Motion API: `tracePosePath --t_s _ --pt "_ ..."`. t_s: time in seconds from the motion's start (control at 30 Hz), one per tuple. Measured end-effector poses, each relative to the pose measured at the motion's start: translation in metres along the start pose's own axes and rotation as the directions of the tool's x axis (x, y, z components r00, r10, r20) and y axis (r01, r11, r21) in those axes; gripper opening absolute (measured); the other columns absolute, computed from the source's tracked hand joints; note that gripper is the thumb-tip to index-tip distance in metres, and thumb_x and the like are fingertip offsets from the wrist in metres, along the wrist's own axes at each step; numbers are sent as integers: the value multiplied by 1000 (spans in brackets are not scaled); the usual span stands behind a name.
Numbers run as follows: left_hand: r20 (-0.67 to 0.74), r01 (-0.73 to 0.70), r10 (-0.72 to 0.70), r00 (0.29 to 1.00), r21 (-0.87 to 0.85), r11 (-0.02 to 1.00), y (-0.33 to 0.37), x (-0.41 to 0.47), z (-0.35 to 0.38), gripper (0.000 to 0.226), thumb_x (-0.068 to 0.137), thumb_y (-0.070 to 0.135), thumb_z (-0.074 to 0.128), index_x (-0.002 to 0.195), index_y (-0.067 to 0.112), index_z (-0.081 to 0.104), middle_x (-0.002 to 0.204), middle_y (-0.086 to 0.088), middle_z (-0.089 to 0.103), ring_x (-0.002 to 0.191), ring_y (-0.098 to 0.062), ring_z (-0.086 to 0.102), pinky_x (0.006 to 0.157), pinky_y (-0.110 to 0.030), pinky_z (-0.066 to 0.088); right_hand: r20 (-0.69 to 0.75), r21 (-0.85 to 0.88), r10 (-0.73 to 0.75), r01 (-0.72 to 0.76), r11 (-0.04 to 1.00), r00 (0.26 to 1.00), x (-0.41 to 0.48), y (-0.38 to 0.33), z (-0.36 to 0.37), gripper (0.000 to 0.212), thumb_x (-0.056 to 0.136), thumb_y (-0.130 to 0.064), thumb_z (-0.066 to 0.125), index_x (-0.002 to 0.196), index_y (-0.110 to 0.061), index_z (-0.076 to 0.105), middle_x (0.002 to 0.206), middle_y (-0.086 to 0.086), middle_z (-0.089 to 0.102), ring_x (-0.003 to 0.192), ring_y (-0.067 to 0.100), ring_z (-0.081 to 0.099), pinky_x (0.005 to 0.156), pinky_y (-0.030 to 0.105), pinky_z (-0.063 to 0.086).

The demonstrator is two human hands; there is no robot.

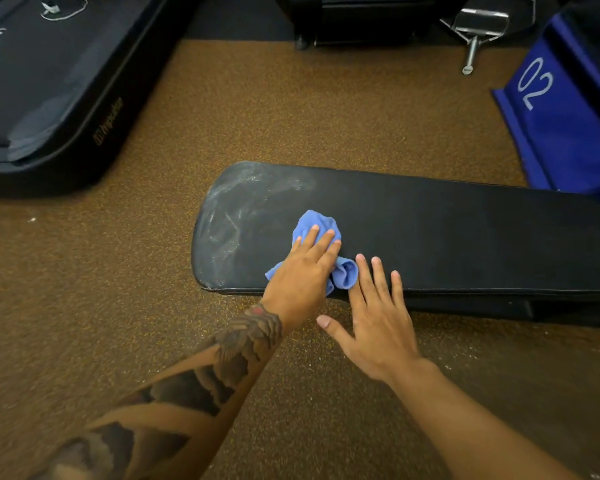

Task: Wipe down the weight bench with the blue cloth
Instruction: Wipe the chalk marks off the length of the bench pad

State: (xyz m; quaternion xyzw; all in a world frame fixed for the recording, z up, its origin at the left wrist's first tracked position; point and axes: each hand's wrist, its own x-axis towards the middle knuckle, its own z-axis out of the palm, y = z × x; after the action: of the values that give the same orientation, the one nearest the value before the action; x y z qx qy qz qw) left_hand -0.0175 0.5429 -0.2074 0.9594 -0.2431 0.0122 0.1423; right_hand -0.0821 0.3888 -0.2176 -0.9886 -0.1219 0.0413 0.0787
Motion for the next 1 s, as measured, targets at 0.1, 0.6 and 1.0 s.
tracePosePath --t_s 0.1,0.6,1.0 --pt "77 -83 76 994 100 992 -15 8 -1 92 74 11 73 149 5 20 157 -12 18 145 -36 8 116 -45 11 18 -20 9 -9 1000 1000 0 -2 0 94 87 -79 14 152 -10 12 160 9 0 147 25 -10 118 52 4" --pt "-85 -40 30 996 -122 992 5 -17 10 62 73 -8 69 132 1 51 139 -18 50 134 -41 37 103 -50 39 23 8 13 -14 1000 1000 0 -2 -1 101 84 -83 15 152 -8 12 160 10 1 147 26 -9 118 53 7" --pt "-67 195 -203 977 -109 975 -51 39 -10 80 68 -6 72 141 5 40 152 -11 34 143 -32 22 108 -45 36 1 33 14 -14 999 1000 1 -2 1 100 86 -81 20 151 -6 13 161 10 3 148 26 -6 117 53 7"
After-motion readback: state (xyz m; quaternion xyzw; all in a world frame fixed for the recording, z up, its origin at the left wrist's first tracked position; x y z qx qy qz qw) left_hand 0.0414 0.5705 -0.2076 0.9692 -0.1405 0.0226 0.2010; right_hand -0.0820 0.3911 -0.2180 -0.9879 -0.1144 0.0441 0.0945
